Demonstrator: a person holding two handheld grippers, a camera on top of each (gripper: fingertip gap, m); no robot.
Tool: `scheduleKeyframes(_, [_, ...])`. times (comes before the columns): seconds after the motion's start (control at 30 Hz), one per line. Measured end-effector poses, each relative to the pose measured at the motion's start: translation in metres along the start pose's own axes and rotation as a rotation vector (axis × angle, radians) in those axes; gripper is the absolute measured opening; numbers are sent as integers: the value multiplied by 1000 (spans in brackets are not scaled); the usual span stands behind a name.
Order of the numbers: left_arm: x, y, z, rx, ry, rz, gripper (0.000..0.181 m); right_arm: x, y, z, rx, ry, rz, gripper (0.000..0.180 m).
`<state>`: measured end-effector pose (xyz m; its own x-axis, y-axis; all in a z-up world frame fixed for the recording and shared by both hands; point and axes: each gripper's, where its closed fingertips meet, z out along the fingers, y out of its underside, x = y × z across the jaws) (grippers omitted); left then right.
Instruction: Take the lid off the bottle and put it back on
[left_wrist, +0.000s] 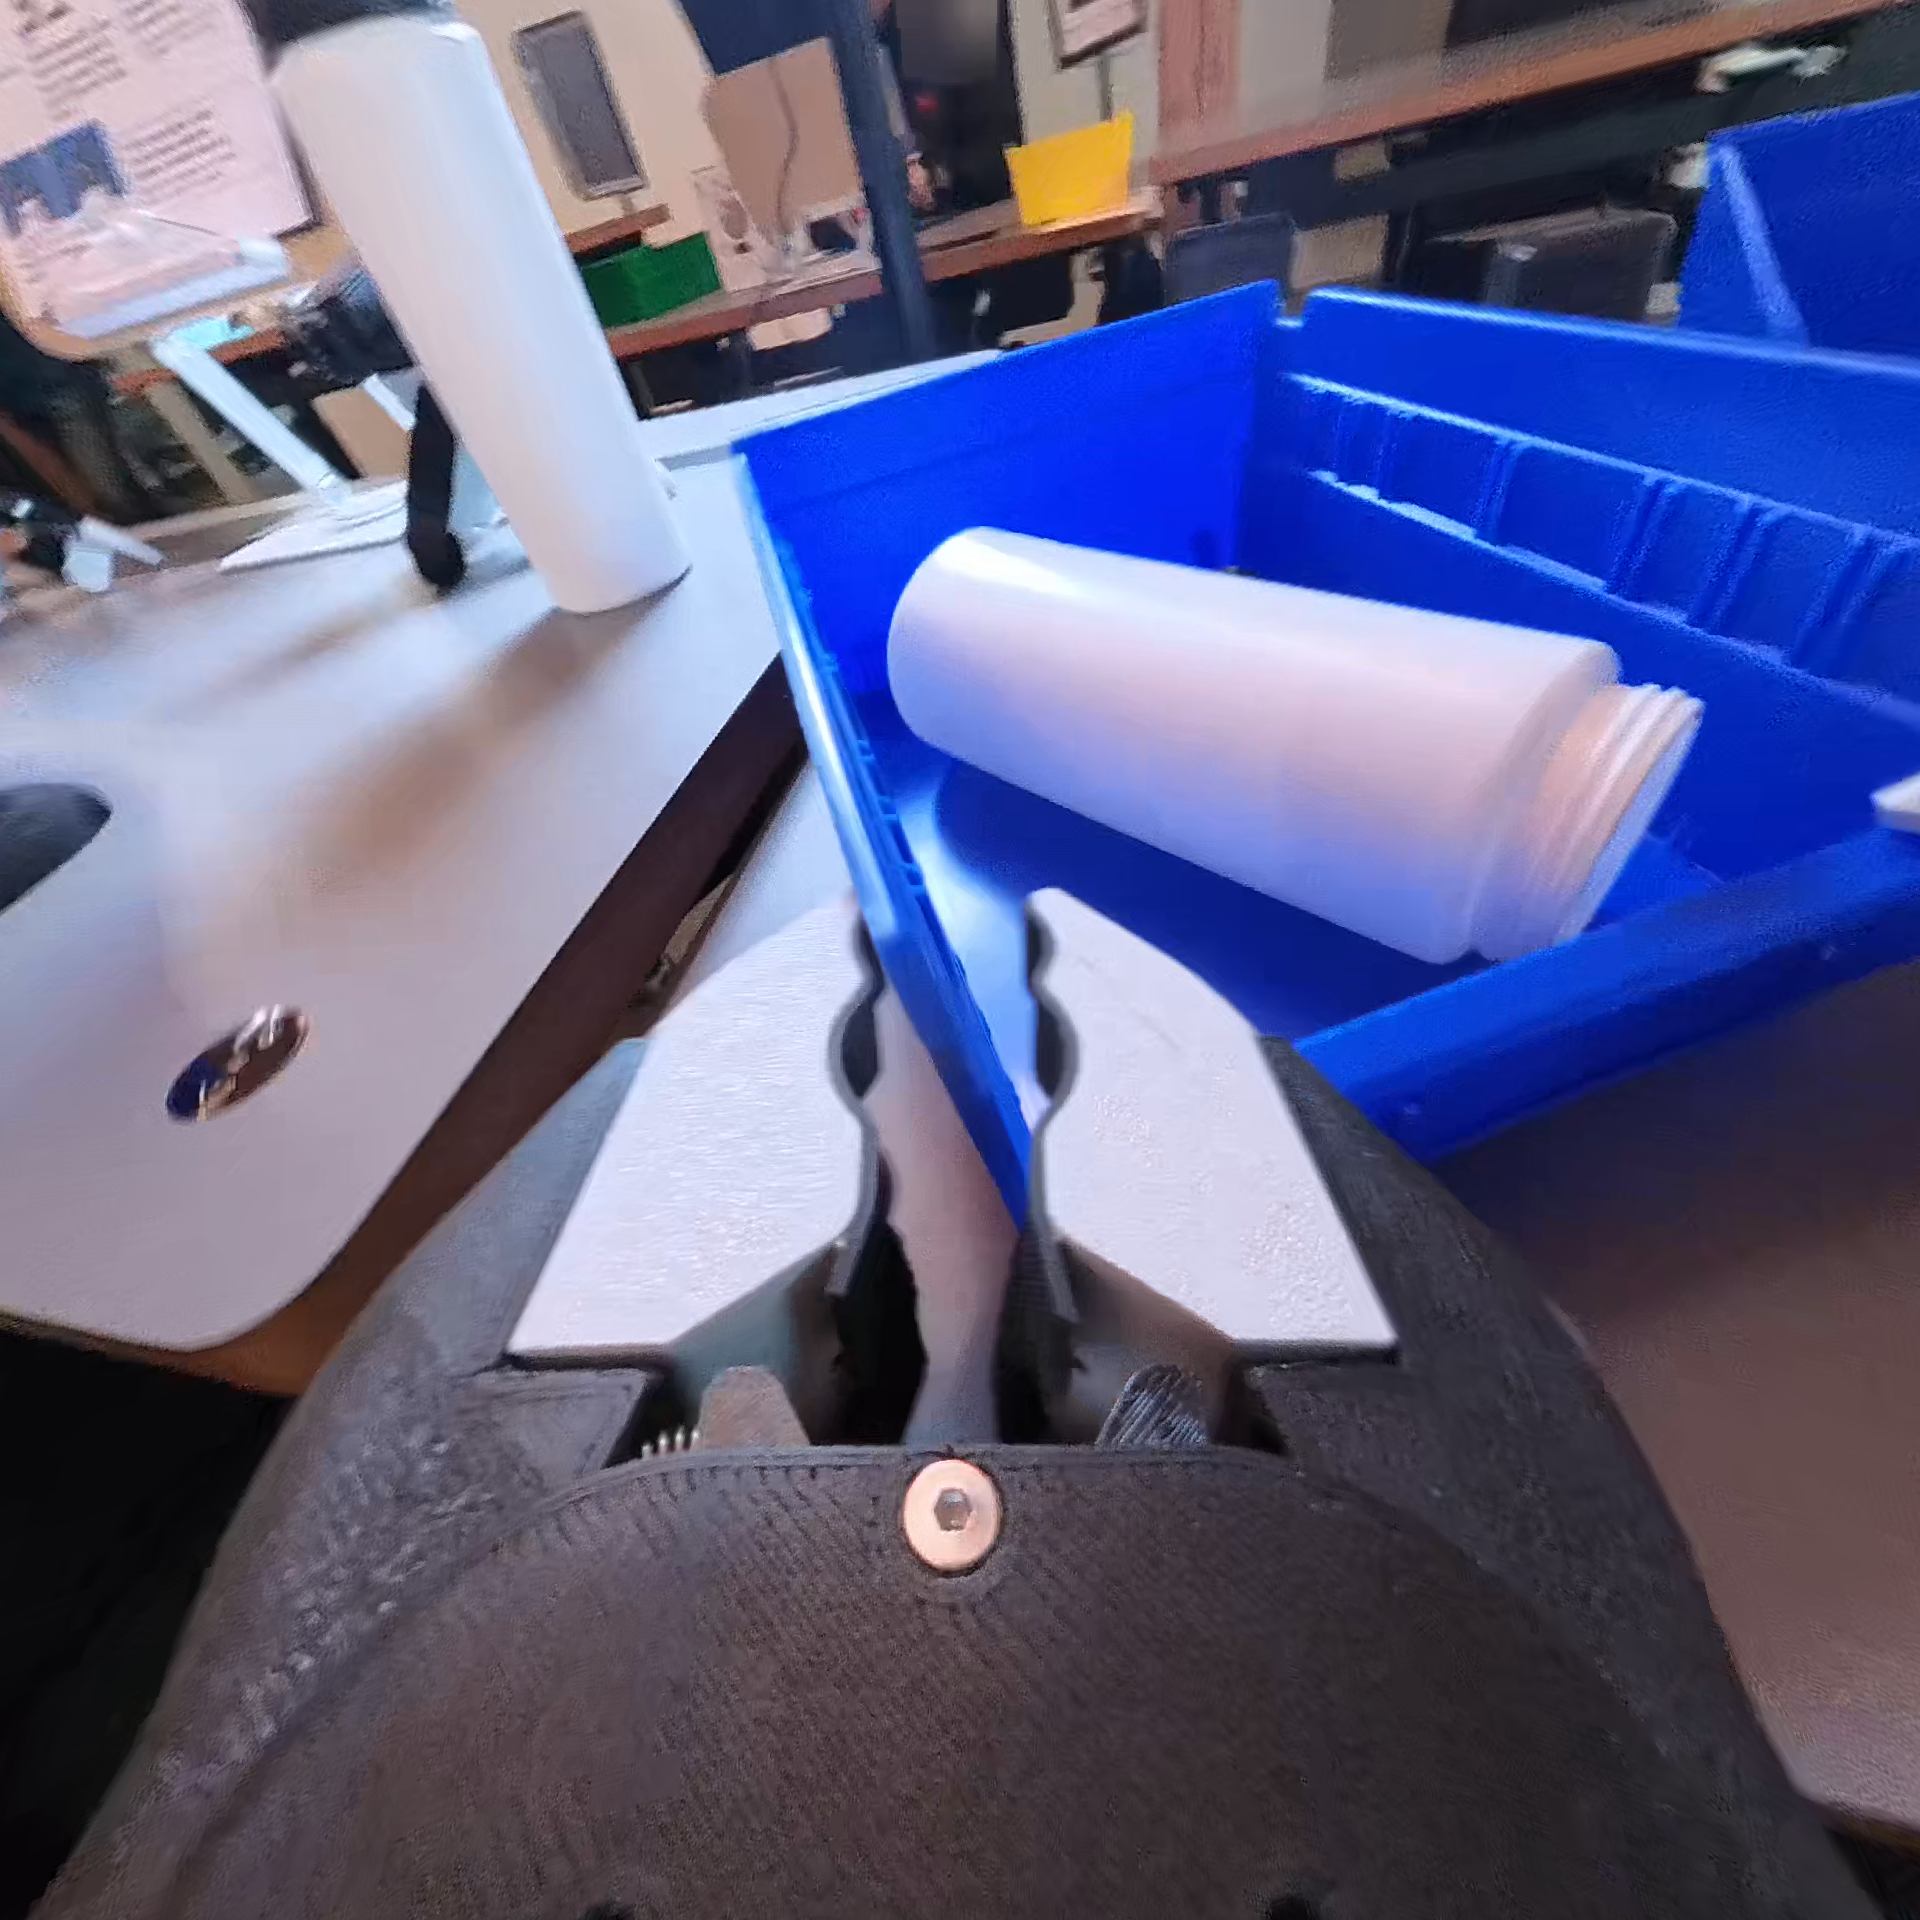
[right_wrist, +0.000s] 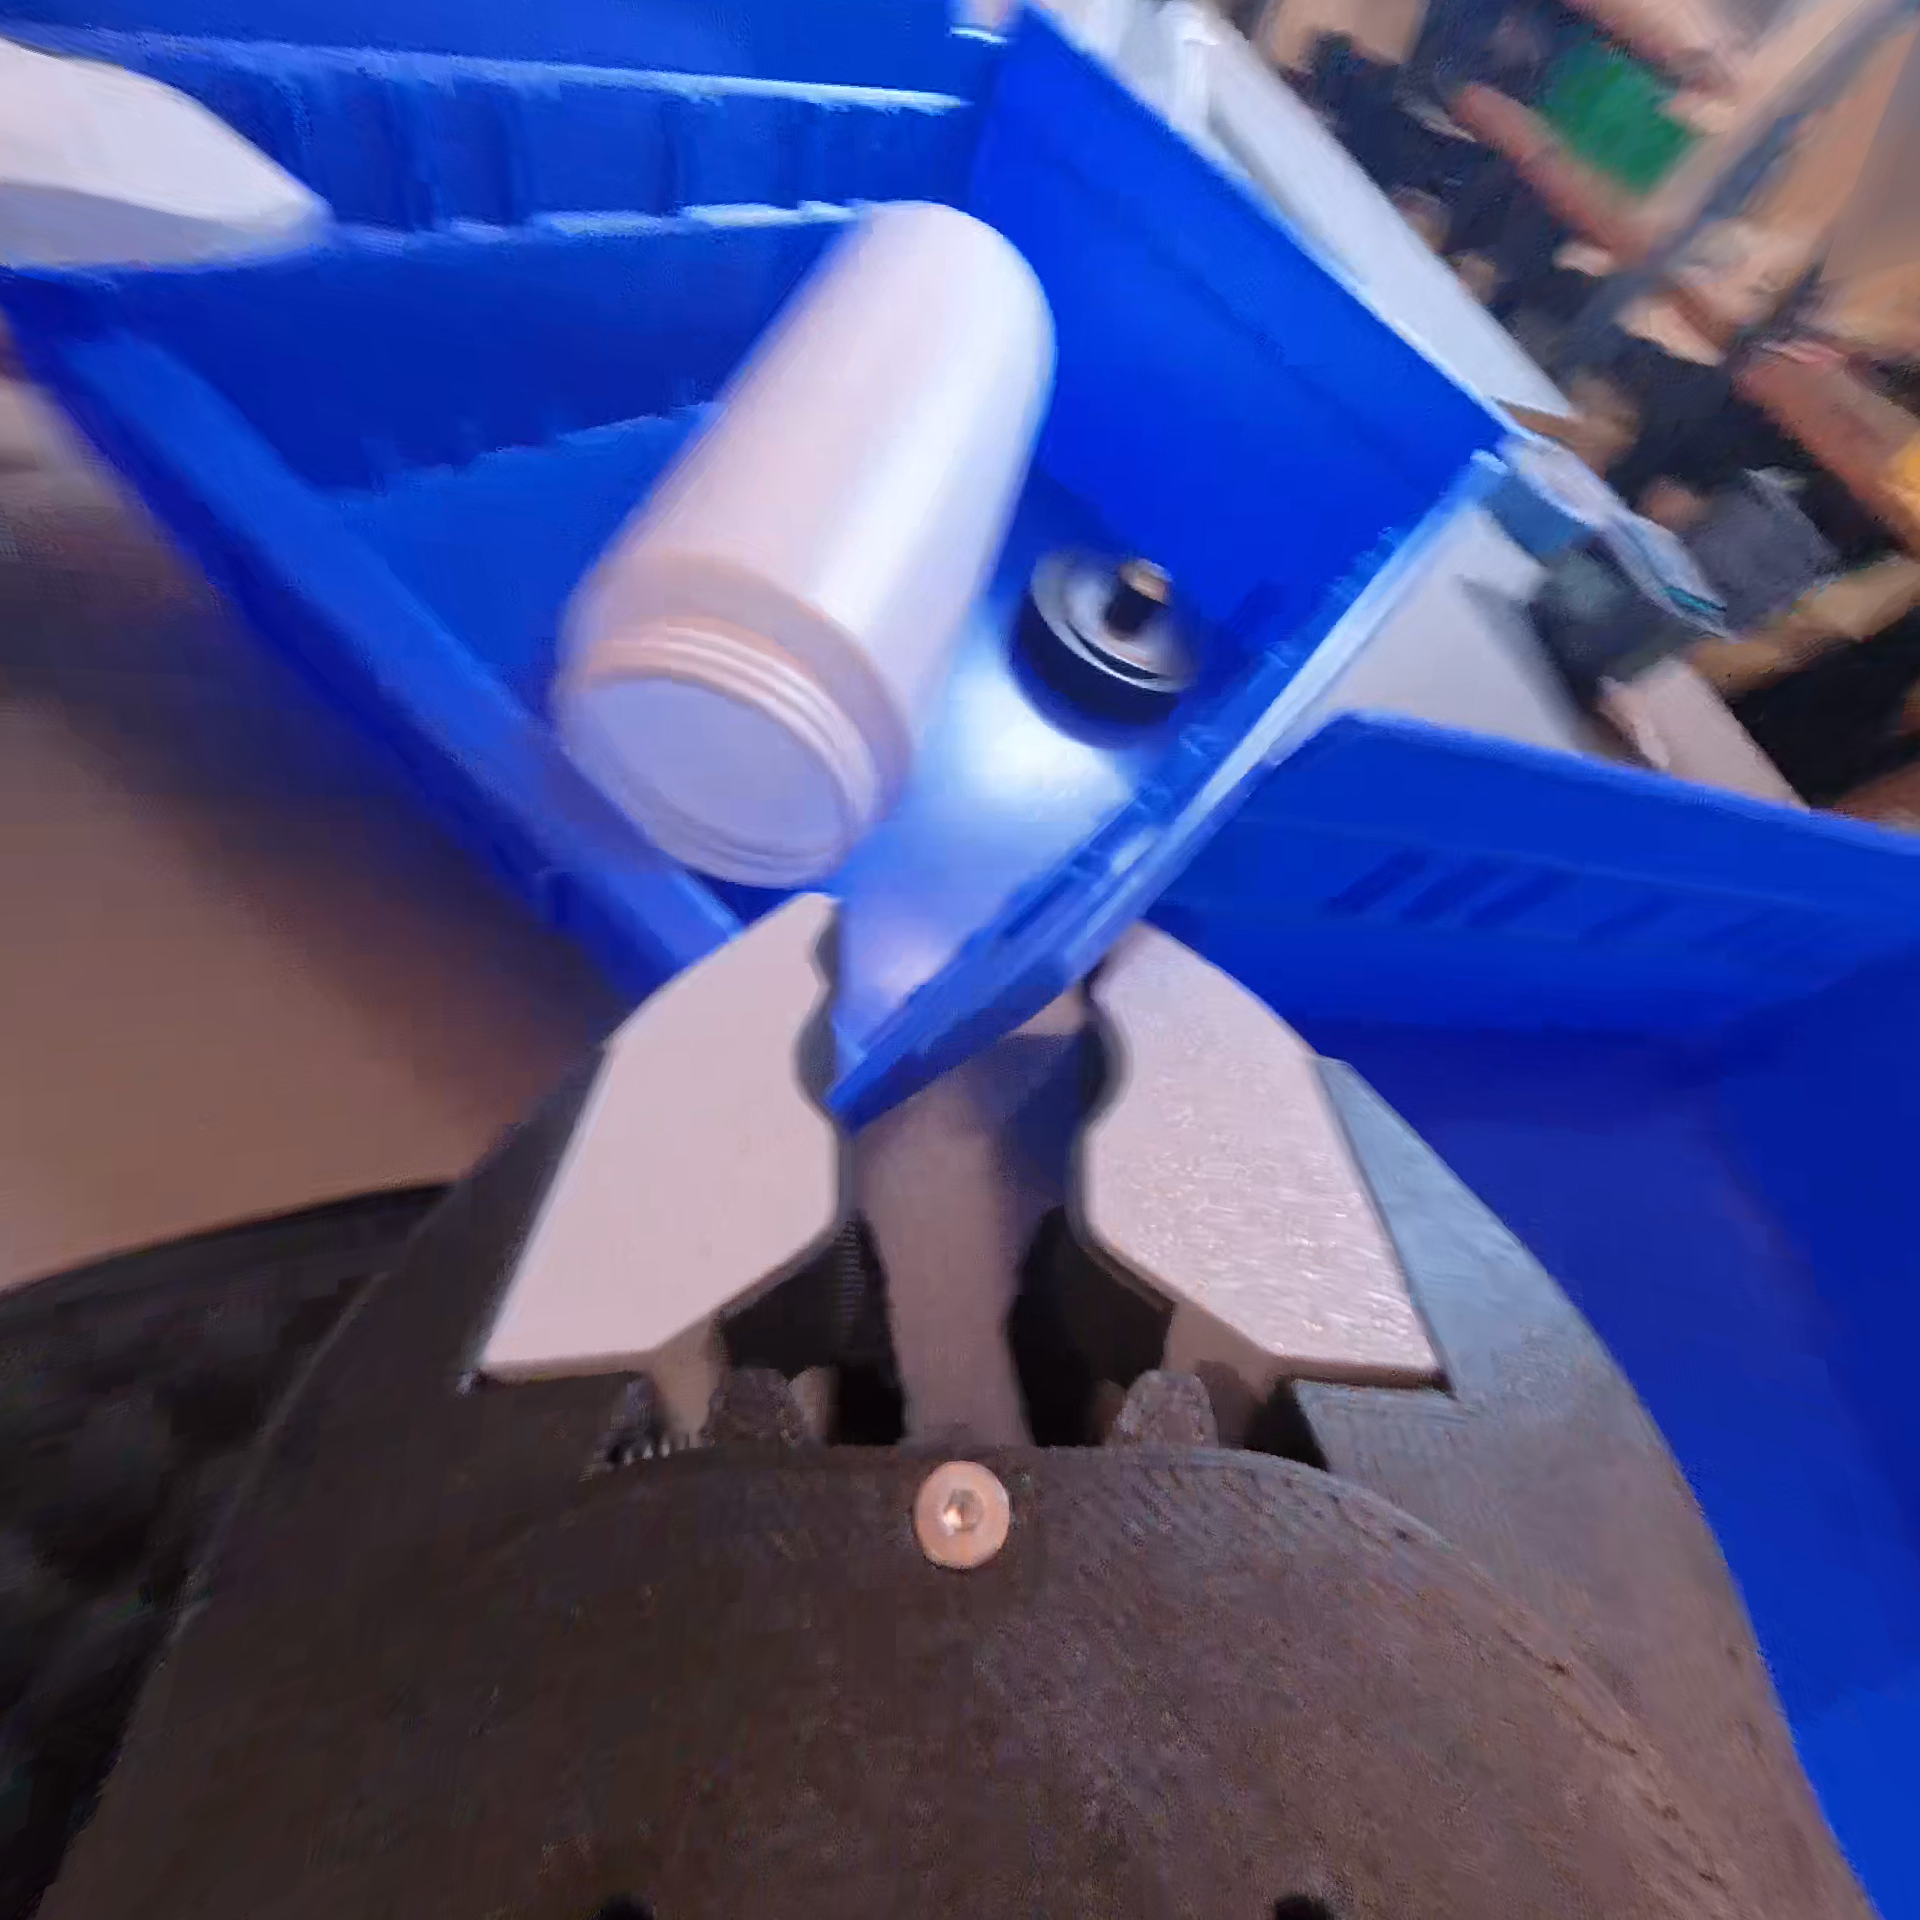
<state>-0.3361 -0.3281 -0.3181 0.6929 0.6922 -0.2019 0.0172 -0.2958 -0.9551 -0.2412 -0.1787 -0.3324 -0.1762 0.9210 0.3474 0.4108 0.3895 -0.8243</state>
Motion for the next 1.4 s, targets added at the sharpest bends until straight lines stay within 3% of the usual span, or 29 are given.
scheduleKeyframes(0.07, [-1,-8,-4,10,44,42,58,-3,-14,-23,84,-50,-52,88])
scheduleKeyframes(0.17, [-13,-30,-18,39,4,70,85,14,-37,-77,210,36,-140,107])
scheduleKeyframes(0.3, [-10,-81,-38,231,-60,66,90,95,-28,-147,355,454,-175,118])
scheduleKeyframes(0.4, [23,-128,-52,420,-18,59,89,129,41,-142,124,493,-41,137])
scheduleKeyframes(0.5, [74,-159,-60,510,110,71,89,137,100,-141,-57,449,35,129])
scheduleKeyframes(0.6, [132,-165,-59,500,304,37,89,139,138,-159,-106,387,173,82])
scheduleKeyframes(0.7, [190,-148,-47,393,477,-53,84,146,166,-186,-139,368,195,26])
scheduleKeyframes(0.77, [234,-124,-34,266,595,-75,84,151,173,-199,-150,370,210,32])
scheduleKeyframes(0.9, [281,-84,15,42,563,-43,83,168,165,-200,-136,368,170,48])
scheduleKeyframes(0.97, [298,-68,33,-66,559,-8,74,177,162,-190,-114,344,205,49])
scheduleKeyframes(1.0, [301,-63,40,-112,545,16,58,180,164,-186,-111,329,225,40])
scheduleKeyframes(1.03, [302,-64,45,-117,530,26,28,187,167,-185,-115,345,239,22])
scheduleKeyframes(1.07, [302,-68,48,-111,515,34,21,190,167,-185,-110,346,214,17])
scheduleKeyframes(1.2, [318,-93,43,-26,516,112,18,203,169,-212,-186,516,11,14])
scheduleKeyframes(1.4, [409,-132,11,99,674,145,19,231,184,-319,-151,761,33,11])
